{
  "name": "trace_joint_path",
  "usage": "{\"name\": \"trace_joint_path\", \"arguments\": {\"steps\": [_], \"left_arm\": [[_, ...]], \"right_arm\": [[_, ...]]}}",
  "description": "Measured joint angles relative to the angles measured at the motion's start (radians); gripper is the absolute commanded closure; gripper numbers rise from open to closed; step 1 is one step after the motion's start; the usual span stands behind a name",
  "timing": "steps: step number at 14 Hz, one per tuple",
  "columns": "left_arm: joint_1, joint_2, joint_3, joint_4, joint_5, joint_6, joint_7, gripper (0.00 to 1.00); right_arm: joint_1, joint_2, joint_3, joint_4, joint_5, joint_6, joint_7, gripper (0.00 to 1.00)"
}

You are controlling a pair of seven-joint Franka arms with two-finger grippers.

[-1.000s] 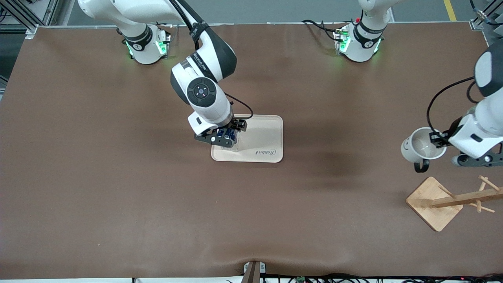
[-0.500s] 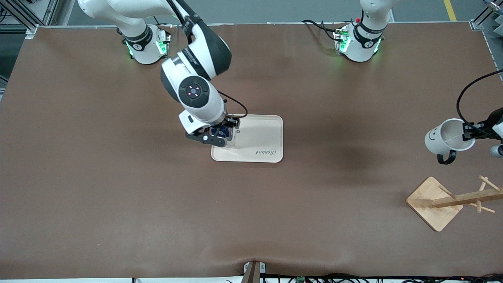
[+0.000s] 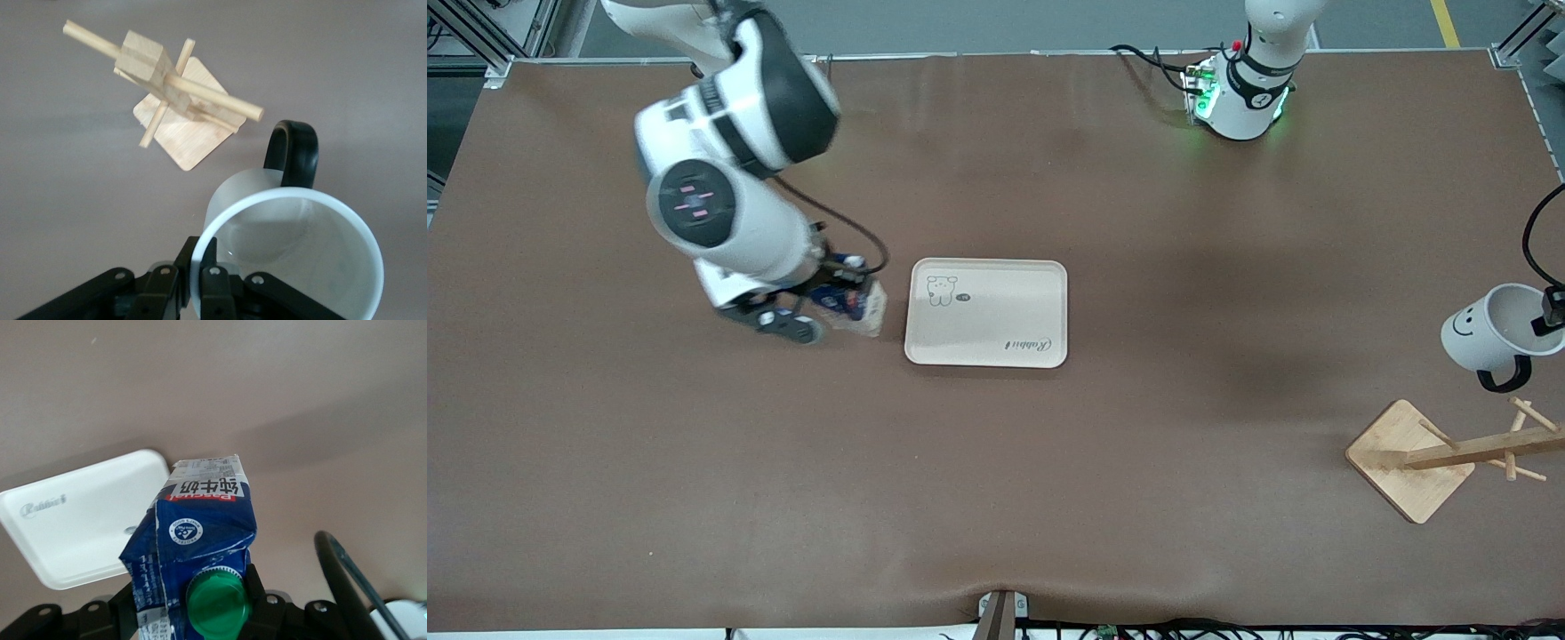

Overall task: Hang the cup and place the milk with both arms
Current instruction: 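Carry the mug toward the stand while the right gripper lifts the carton, then hang the mug handle on the stand peg while the right gripper holds the carton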

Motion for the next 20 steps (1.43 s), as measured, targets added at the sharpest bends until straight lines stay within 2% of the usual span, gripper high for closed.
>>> {"name": "trace_joint_path", "arguments": {"steps": [7,10,12,17,18,20], "left_arm": [[0.007,0.039,-0.001,0.0,-0.044,0.068,0.0,1.0],[0.01,0.058,0.0,0.0,-0.045,0.093,0.005,1.0],[0.022,0.078,0.0,0.001,-0.045,0.111,0.027,1.0],[0.043,0.11,0.001,0.01,-0.045,0.123,0.077,1.0],[0.05,0.117,0.001,0.017,-0.045,0.123,0.091,0.75],[0.058,0.129,0.001,0.031,-0.045,0.124,0.099,0.0]], "right_arm": [[-0.329,-0.076,-0.007,-0.155,-0.053,0.004,-0.469,1.0],[-0.411,-0.084,-0.007,-0.194,-0.057,0.016,-0.545,1.0],[-0.435,-0.118,-0.007,-0.287,-0.062,0.103,-0.579,1.0],[-0.513,-0.232,-0.006,-0.597,-0.071,0.333,-0.666,1.0],[-0.524,-0.245,-0.006,-0.636,-0.071,0.36,-0.671,1.0],[-0.529,-0.256,-0.006,-0.688,-0.071,0.412,-0.672,1.0]]}}
